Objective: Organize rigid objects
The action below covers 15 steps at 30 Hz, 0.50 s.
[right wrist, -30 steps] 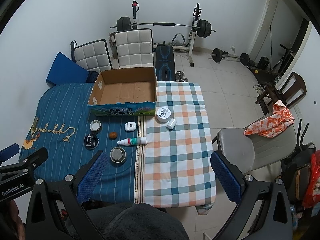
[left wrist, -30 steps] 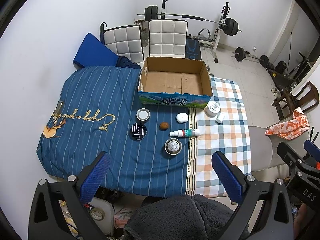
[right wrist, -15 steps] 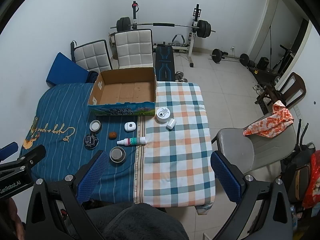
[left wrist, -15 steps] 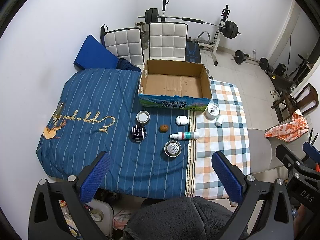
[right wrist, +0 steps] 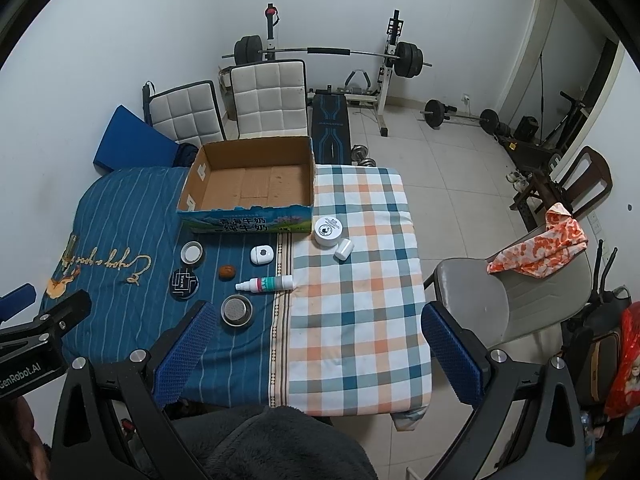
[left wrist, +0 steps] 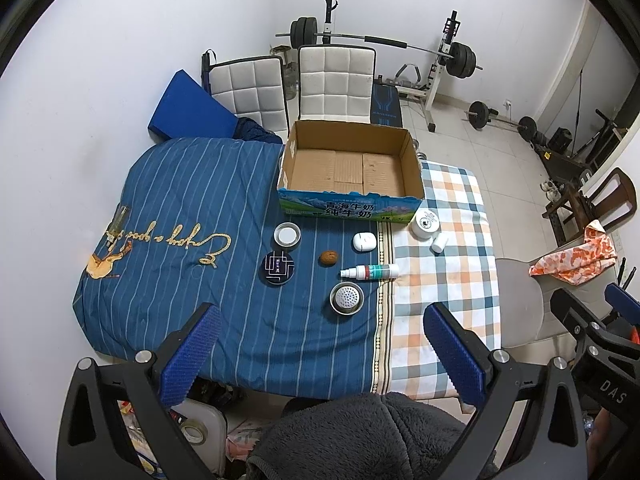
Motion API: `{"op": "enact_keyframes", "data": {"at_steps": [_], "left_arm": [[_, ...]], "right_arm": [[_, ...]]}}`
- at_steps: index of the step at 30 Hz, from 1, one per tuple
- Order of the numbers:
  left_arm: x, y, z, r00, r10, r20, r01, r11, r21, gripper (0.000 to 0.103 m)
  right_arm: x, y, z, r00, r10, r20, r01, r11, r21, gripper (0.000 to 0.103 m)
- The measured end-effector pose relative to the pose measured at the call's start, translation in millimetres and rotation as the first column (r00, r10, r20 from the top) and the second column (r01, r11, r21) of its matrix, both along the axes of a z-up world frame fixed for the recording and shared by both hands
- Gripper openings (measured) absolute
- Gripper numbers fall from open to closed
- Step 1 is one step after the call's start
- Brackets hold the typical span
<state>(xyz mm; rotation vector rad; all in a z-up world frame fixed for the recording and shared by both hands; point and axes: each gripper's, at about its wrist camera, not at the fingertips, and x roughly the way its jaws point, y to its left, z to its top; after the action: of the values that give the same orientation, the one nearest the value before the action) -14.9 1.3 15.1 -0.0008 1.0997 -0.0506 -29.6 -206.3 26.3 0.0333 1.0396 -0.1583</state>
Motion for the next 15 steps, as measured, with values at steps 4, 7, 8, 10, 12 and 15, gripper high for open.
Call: {"op": "enact_keyframes", "data": {"at_steps": [4, 7, 8, 10, 12, 15], "left_arm": [[-0.8, -0.4, -0.3, 1.0, -0.001, 0.0, 0.001, 1.0, 0.001, 0.103], [-1.0, -0.2, -0.4, 1.0, -0.002, 0.0, 0.002, 1.0, -0.002, 0.103], [-1.3, -0.2, -0.6, 1.0, -0.005, -0.001, 0.005, 1.0, -0.002, 0.103], [-2.4, -1.6, -1.6, 1.0, -0.013, -0.002, 0.013, 1.0, 0.007, 0.103], [-2.8, -4.0, -3.0, 1.0, -0.018, -0.005, 0.018, 1.0, 0.009, 0.103], [-1.8, -4.7, -3.6, 1.0, -0.019, -0.007, 0.019, 1.0, 0.01, 0.103]], "right_arm": [[-0.6, -0.2, -0.3, 1.0, -0.001, 0.001, 0.001, 1.0, 0.0, 0.103], [-0.6, -0.1, -0.5, 1.0, 0.0, 0.002, 0.0, 1.0, 0.0, 0.103], [-0.5, -0.2, -0.4, 1.0, 0.0, 0.0, 0.0, 1.0, 0.002, 0.103], [-0.4, 0.1, -0.6, 1.0, 0.0, 0.001, 0.0, 1.0, 0.002, 0.103], [-0.3, -0.3, -0.5, 1.0, 0.0, 0.003, 0.0, 1.0, 0.004, 0.103], [1.5, -0.2, 0.1, 1.0, -0.001, 0.005, 0.001, 1.0, 0.004, 0.103]]}}
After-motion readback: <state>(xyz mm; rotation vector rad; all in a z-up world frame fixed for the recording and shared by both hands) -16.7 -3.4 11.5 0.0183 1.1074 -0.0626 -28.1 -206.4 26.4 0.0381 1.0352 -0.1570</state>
